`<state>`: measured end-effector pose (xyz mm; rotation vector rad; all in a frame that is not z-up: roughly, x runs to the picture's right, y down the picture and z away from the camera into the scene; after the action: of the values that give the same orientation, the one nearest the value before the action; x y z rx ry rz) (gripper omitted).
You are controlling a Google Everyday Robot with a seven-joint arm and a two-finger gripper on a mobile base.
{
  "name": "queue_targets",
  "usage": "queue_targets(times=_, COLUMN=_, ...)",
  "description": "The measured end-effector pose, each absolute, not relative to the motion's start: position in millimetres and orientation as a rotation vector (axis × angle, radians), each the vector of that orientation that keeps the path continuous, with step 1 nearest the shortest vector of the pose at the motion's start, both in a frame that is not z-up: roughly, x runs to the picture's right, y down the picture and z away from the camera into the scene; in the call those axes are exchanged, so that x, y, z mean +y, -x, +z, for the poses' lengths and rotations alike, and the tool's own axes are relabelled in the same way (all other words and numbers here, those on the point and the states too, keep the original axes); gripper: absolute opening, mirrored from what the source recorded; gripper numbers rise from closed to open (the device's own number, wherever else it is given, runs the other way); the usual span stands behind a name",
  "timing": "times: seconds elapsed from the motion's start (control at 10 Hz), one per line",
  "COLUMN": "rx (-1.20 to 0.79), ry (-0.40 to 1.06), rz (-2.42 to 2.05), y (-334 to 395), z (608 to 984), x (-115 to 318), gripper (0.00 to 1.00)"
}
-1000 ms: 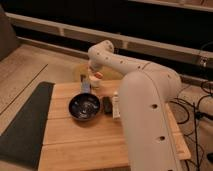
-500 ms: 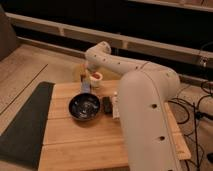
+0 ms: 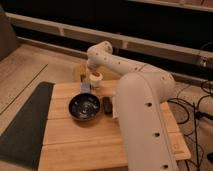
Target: Place the pepper in the ceramic cup
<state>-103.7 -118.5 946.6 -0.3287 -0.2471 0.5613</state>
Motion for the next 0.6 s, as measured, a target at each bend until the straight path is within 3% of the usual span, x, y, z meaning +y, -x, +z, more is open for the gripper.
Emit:
queue_targets(times=0.3, rx=-0.296, ry=0.356, rz=0.531, y=121, z=955, x=-115, gripper=0.03)
queue_targets(times=0.5, rx=-0.329, ry=0.362, rz=0.522, y=125, z=958, x=-117, gripper=0.21)
queue_targets(times=0.6, rx=-0.348, ry=0.363, rz=0.53, y=122, z=959, x=-120, gripper=0.35)
